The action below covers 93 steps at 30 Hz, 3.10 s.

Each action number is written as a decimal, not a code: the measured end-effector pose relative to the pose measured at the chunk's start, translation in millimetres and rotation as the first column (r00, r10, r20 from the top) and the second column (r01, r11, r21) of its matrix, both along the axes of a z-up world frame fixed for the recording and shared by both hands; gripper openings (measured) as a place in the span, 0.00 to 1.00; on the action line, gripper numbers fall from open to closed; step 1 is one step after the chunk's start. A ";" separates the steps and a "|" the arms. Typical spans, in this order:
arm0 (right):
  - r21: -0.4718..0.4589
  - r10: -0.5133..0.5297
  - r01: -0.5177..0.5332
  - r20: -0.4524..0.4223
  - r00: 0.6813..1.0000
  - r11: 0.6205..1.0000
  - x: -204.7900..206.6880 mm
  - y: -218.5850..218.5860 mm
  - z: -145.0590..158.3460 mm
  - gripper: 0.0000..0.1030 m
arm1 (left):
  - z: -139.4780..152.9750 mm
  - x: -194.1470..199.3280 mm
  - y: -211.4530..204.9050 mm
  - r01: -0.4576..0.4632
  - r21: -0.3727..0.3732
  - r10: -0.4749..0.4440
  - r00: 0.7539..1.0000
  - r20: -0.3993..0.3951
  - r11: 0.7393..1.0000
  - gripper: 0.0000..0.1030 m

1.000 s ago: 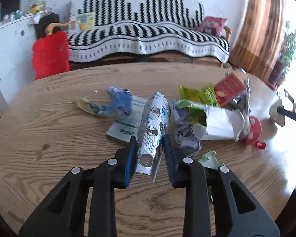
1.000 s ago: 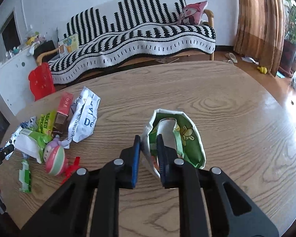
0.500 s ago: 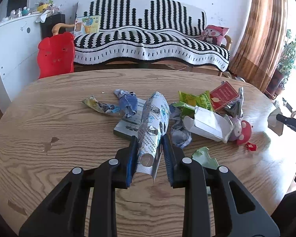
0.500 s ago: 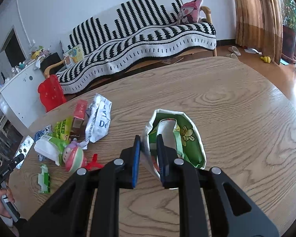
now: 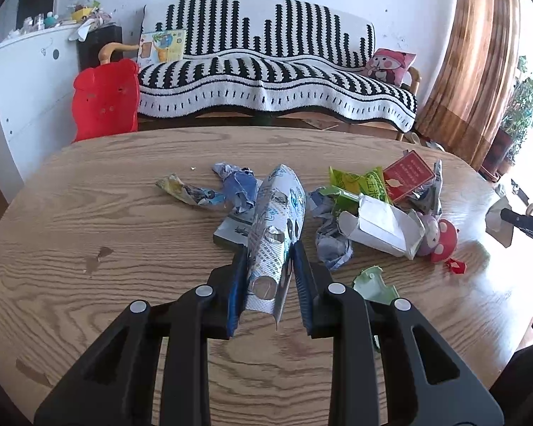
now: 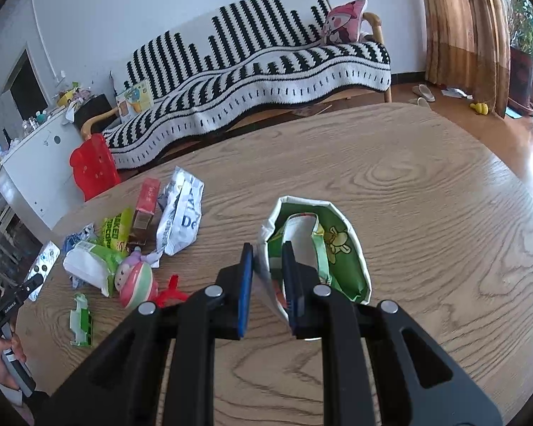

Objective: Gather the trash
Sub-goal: 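Carry both wrappers to the black bin and open both tools to drop them, then return both tools to the table toward the green tray and red ribbon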

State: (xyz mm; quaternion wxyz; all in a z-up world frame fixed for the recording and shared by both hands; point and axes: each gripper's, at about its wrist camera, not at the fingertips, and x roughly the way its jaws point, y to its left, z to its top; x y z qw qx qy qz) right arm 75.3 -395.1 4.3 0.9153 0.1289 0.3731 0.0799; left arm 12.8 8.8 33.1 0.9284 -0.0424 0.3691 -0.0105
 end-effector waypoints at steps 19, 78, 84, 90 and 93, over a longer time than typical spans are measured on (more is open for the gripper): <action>0.112 -0.030 0.006 0.216 0.976 0.994 -121.8 -36.1 80.6 0.16 | 69.7 -32.5 -135.5 0.252 -0.055 -0.244 0.962 0.126 0.966 0.25; -0.015 -0.561 0.564 -0.126 0.818 0.825 -243.4 -164.5 -40.5 0.93 | 13.4 -47.6 -67.4 0.046 0.024 -0.046 0.998 -0.032 0.999 0.94; -0.009 -0.198 0.199 0.044 0.979 0.980 -150.9 -59.2 38.5 0.93 | -2.5 -36.1 -58.8 0.041 -0.003 -0.041 0.997 -0.070 0.999 0.94; -0.172 0.120 -0.128 -0.058 0.991 0.977 -64.2 69.6 42.7 0.93 | -18.2 -4.1 -84.7 0.098 0.065 -0.091 0.989 -0.113 0.993 0.94; -0.229 0.223 -0.247 -0.127 0.967 0.942 -44.5 117.9 15.8 0.93 | -36.8 7.4 -94.6 0.127 0.075 -0.114 0.980 -0.161 0.989 0.94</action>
